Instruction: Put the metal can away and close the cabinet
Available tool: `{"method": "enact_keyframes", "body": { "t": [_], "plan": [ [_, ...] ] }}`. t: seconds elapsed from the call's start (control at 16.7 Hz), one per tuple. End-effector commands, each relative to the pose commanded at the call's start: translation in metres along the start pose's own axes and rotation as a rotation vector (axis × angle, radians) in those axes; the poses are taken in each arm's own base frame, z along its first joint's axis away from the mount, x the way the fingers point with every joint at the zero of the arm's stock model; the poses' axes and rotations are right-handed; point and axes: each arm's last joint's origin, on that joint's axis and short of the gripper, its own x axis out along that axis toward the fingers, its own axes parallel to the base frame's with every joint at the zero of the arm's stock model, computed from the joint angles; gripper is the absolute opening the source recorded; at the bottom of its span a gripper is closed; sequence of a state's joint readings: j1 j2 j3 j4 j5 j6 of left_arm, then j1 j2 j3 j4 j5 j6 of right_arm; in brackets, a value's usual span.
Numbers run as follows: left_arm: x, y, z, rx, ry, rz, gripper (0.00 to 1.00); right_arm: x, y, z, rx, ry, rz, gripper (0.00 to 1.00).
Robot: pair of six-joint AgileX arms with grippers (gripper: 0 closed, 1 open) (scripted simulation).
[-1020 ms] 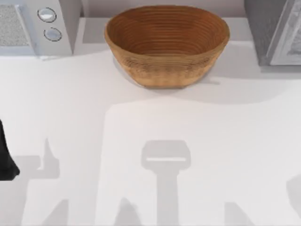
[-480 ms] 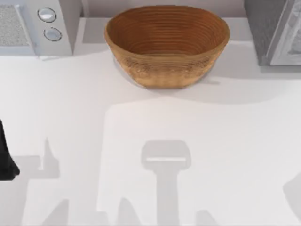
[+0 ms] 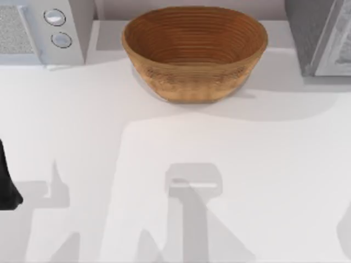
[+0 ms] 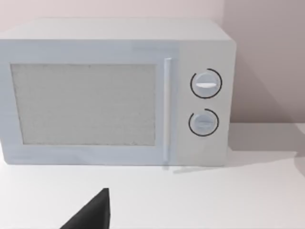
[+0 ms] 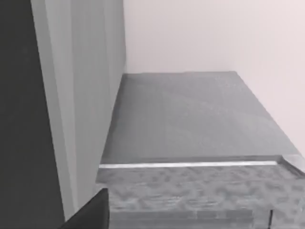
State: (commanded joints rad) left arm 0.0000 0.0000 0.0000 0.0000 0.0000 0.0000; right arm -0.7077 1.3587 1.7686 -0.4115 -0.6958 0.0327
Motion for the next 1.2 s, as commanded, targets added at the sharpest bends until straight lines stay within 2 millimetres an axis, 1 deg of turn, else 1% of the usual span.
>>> {"method": "enact_keyframes", "body": {
  "t": [0.12,0.24,0.42,0.6,0.78,0.9,1.02,1.2],
  "plan": [
    [0.000,0.000,0.000,0.000,0.000,0.000,1.00,0.018,0.026,0.001,0.000,-0.001,0.000,1.00],
    [0.000,0.000,0.000,0.000,0.000,0.000,1.00,0.032,0.058,0.001,-0.002,-0.003,0.001,1.00],
    [0.000,0.000,0.000,0.000,0.000,0.000,1.00,0.044,0.111,0.001,-0.005,-0.006,0.002,1.00],
    [0.000,0.000,0.000,0.000,0.000,0.000,1.00,0.043,0.163,0.000,-0.009,-0.009,0.002,1.00],
    [0.000,0.000,0.000,0.000,0.000,0.000,1.00,0.032,0.206,-0.002,-0.013,-0.009,0.002,1.00],
    [0.000,0.000,0.000,0.000,0.000,0.000,1.00,0.023,0.228,-0.004,-0.017,-0.008,0.002,1.00],
    [0.000,0.000,0.000,0.000,0.000,0.000,1.00,0.016,0.243,-0.005,-0.019,-0.006,0.002,1.00],
    [0.000,0.000,0.000,0.000,0.000,0.000,1.00,0.011,0.250,-0.007,-0.021,-0.006,0.002,1.00]
  ]
}}
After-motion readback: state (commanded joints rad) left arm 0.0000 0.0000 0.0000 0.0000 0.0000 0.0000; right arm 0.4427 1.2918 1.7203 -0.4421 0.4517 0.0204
